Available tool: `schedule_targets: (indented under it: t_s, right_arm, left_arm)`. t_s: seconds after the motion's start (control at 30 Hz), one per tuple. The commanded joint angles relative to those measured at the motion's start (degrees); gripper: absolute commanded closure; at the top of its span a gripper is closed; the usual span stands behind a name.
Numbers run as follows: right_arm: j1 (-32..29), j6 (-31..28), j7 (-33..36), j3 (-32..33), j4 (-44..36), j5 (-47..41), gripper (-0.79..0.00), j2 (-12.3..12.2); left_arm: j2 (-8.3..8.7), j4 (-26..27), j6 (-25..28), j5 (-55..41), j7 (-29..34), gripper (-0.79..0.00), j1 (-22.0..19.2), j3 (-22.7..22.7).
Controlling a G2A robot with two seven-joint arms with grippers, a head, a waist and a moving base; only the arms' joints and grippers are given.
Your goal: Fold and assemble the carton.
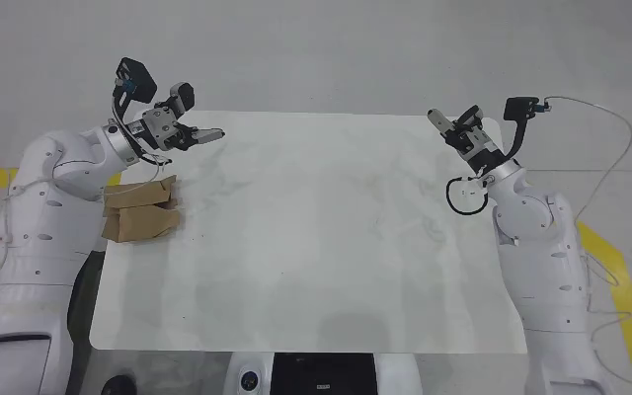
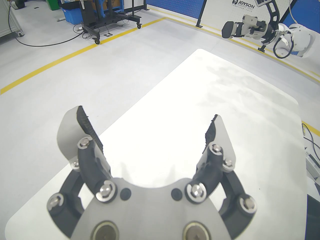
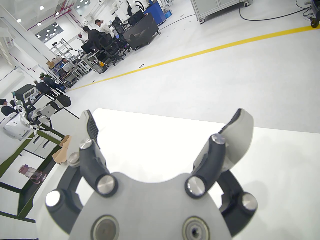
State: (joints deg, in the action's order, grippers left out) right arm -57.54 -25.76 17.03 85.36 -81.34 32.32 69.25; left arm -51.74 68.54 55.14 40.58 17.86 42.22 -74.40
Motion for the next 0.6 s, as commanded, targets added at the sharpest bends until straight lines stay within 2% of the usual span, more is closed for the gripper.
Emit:
schedule_targets:
  t_s: [0.0, 0.27, 0.37, 0.43, 0.57]
  right_arm:
    - [0.0, 0.0, 0.0, 0.0, 0.0, 0.0, -0.784, 0.0]
    - [0.0, 0.0, 0.0, 0.0, 0.0, 0.0, -0.785, 0.0]
    - [0.0, 0.0, 0.0, 0.0, 0.0, 0.0, -0.785, 0.0]
    - [0.0, 0.0, 0.0, 0.0, 0.0, 0.0, -0.785, 0.0]
    - [0.0, 0.0, 0.0, 0.0, 0.0, 0.0, -0.785, 0.0]
  left_arm:
    - [0.00, 0.0, 0.0, 0.0, 0.0, -0.784, 0.0, 0.0]
    - [0.00, 0.0, 0.0, 0.0, 0.0, -0.784, 0.0, 0.0]
    - [0.02, -0.6, -3.1, -3.5, 0.5, -0.785, 1.8, -0.4]
    - [0.19, -1.5, -5.4, -8.9, 4.2, -0.785, 2.6, -0.7]
    - [0.95, -1.5, -11.6, -26.0, 16.9, -0.785, 3.6, -2.6]
